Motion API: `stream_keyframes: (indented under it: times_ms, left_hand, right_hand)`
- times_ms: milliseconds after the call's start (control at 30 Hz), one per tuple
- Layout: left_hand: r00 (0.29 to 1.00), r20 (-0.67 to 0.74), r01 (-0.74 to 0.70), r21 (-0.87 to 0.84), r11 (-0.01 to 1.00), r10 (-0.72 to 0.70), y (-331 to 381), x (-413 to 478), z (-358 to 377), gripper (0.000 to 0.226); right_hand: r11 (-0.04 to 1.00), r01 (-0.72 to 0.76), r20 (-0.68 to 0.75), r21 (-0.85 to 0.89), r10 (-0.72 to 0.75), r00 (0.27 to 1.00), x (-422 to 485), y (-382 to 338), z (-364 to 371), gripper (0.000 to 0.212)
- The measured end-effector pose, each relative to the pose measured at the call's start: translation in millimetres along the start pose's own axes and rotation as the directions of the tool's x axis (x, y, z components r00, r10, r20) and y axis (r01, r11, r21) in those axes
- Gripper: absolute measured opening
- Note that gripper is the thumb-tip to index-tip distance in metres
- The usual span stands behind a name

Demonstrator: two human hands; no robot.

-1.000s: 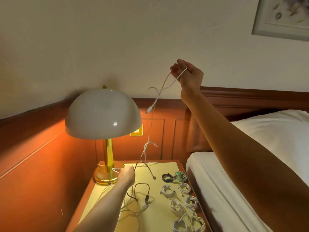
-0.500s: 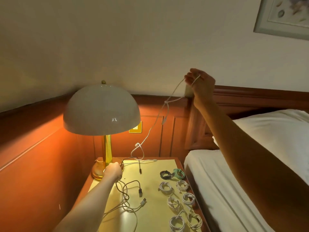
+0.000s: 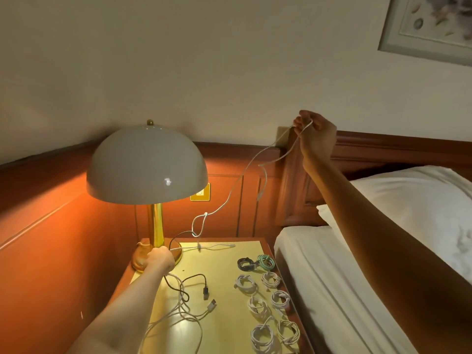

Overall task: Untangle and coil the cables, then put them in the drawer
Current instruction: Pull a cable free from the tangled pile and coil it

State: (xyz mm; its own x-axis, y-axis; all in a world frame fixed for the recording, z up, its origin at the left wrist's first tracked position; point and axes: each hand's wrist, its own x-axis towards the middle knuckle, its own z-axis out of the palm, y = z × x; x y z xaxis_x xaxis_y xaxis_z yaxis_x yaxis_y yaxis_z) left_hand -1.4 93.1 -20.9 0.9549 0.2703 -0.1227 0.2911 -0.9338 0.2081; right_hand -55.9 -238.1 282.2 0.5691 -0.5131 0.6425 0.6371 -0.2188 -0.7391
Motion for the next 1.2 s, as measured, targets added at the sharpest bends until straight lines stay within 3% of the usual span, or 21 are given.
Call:
stream_keyframes:
  times_ms: [133,200,300,400,467,533,600,733,800,900,967,1033,1100,1200]
  left_hand:
    - [0.999,0.016,0.030,0.026,0.999,-0.030,1.3,-2.4,-2.9,0.042]
    - [0.999,-0.010,0.032,0.031,0.999,-0.032,9.8,-4.7,-6.6,0.068]
    - [0.974,-0.141,-0.180,-0.005,0.984,0.177,23.7,-5.1,-8.0,0.099]
    - [0.794,-0.122,-0.590,0.088,0.803,0.596,40.4,-5.7,-3.2,0.108]
    - [0.681,-0.076,-0.718,0.124,0.684,0.729,54.2,-9.6,2.5,0.110]
    - [0.633,-0.019,-0.772,0.060,0.633,0.774,68.9,-14.4,11.7,0.105]
    - [0.642,0.074,-0.762,-0.043,0.646,0.763,82.6,-17.3,21.8,0.082]
    - [0.776,0.150,-0.590,-0.172,0.789,0.613,98.2,-17.2,24.0,0.046]
    - [0.769,0.261,-0.479,-0.367,0.797,0.583,96.5,-13.9,16.4,0.033]
    - [0.692,0.396,-0.362,-0.532,0.765,0.603,85.0,-8.3,-1.7,0.024]
    - [0.645,0.383,-0.330,-0.642,0.693,0.662,80.4,-6.0,-10.9,0.032]
    - [0.633,0.257,-0.344,-0.752,0.563,0.730,78.9,-8.5,-21.7,0.043]
    - [0.633,0.072,-0.332,-0.874,0.355,0.771,75.2,-13.7,-32.4,0.037]
    - [0.618,-0.080,-0.042,-0.997,-0.068,0.782,60.7,-20.3,-43.6,0.031]
  right_hand:
    - [0.996,-0.084,0.183,-0.015,0.085,0.979,-11.8,3.3,1.1,0.019]
    - [0.993,-0.115,0.273,0.003,0.110,0.956,-25.3,5.1,6.1,0.022]
    - [0.980,-0.180,0.349,0.090,0.138,0.927,-39.2,3.4,14.8,0.023]
    - [0.951,-0.263,0.373,0.163,0.187,0.909,-41.4,-0.8,21.0,0.021]
    - [0.927,-0.307,0.393,0.214,0.206,0.896,-40.1,-2.5,24.1,0.020]
    - [0.905,-0.334,0.411,0.262,0.208,0.887,-39.4,-3.5,27.0,0.018]
    - [0.899,-0.343,0.416,0.271,0.211,0.885,-38.7,0.7,29.6,0.017]
    - [0.925,-0.331,0.382,0.184,0.243,0.892,-38.1,19.6,28.0,0.015]
    - [0.937,-0.325,0.354,0.128,0.263,0.898,-40.7,28.7,25.1,0.014]
    - [0.940,-0.337,0.294,0.059,0.306,0.905,-45.5,43.4,24.2,0.014]
    - [0.937,-0.349,0.257,0.029,0.331,0.908,-46.9,55.8,25.8,0.012]
    - [0.935,-0.355,0.213,-0.007,0.348,0.913,-47.8,67.5,26.5,0.012]
    - [0.933,-0.358,0.164,-0.044,0.360,0.918,-47.1,76.5,25.3,0.014]
    - [0.932,-0.345,0.109,-0.116,0.357,0.928,-46.1,83.0,21.1,0.018]
